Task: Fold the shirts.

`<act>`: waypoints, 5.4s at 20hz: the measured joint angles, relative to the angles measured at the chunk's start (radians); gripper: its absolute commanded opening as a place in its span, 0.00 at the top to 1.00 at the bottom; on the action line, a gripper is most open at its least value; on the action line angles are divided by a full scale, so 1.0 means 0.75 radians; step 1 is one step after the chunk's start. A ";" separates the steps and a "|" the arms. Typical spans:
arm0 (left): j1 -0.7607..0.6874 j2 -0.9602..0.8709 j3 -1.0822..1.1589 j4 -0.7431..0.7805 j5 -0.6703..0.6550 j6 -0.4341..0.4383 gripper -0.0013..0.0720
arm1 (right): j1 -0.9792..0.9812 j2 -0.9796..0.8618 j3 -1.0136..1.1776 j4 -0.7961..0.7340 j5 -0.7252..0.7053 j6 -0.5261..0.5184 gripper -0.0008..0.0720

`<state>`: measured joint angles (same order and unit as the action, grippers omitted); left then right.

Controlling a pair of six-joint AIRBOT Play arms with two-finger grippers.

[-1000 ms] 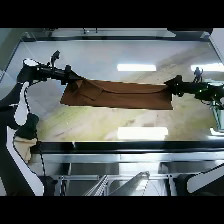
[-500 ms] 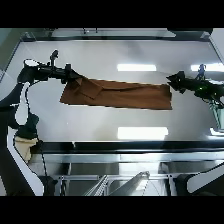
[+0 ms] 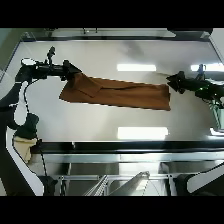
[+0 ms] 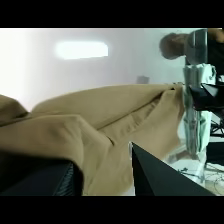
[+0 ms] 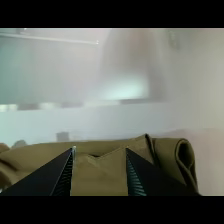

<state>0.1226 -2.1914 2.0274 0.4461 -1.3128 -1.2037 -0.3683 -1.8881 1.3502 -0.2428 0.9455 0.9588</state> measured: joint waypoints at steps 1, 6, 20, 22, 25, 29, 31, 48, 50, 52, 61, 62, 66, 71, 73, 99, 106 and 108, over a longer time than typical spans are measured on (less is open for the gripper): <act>0.005 0.006 0.011 -0.010 -0.018 0.010 0.54 | -0.009 0.000 0.000 -0.001 0.023 -0.013 0.48; 0.065 0.047 0.049 -0.023 -0.065 0.031 0.54 | -0.087 0.014 0.004 -0.108 0.162 -0.053 0.10; 0.217 0.242 -0.042 -0.216 -0.036 0.077 0.99 | 0.019 -0.019 0.007 -0.515 0.288 0.104 0.66; 0.184 0.248 -0.051 -0.222 -0.069 0.085 0.99 | 0.064 -0.030 0.015 -0.522 0.278 0.108 0.96; 0.094 0.253 -0.058 -0.139 -0.105 0.085 0.99 | 0.101 -0.022 0.075 -0.460 0.289 0.104 0.97; -0.122 0.240 -0.063 0.134 -0.098 0.053 0.99 | 0.120 0.036 0.210 -0.419 0.389 0.165 0.97; -0.259 0.208 -0.064 0.246 -0.029 0.033 0.99 | 0.137 0.084 0.283 -0.390 0.450 0.199 0.97; -0.735 0.050 -0.061 0.466 0.473 -0.082 0.98 | 0.562 0.271 0.438 -0.128 0.425 0.390 0.97; -0.667 0.131 -0.048 0.436 0.378 -0.082 0.99 | 0.577 0.271 0.438 -0.128 0.382 0.400 0.97; -0.572 0.228 0.001 0.412 0.221 -0.082 0.99 | 0.602 0.268 0.438 -0.126 0.326 0.408 0.97; 0.008 0.779 -0.145 0.385 -0.121 -0.071 0.98 | 1.093 0.045 0.443 0.030 -0.381 0.254 0.96; 0.053 0.818 -0.185 0.384 -0.124 -0.065 0.98 | 1.162 -0.004 0.453 0.117 -0.478 0.167 0.89; 0.176 0.921 -0.357 0.381 -0.129 -0.045 0.98 | 1.383 -0.244 0.597 0.590 -0.730 -0.263 0.25; 0.192 0.953 -0.526 0.290 -0.103 0.004 0.96 | 1.419 -0.374 0.814 1.051 -0.777 -0.723 0.12; 0.179 0.956 -0.561 0.247 -0.089 0.023 0.96 | 1.375 -0.356 0.848 1.113 -0.680 -0.806 0.19; 0.229 0.959 -0.597 0.172 -0.127 0.091 0.96 | 0.873 -0.259 0.867 -0.792 0.458 0.902 0.03; 0.175 0.959 -0.597 0.172 -0.135 0.112 0.96 | 0.888 -0.400 0.866 -0.767 0.477 0.959 0.03; 0.169 0.959 -0.597 0.173 -0.136 0.116 0.96 | 0.906 -0.443 0.866 -0.624 0.439 0.888 0.03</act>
<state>0.2497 -1.4719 1.5795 0.5758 -1.4147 -1.1168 0.3111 -2.2204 1.9995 -0.7109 1.2747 1.6245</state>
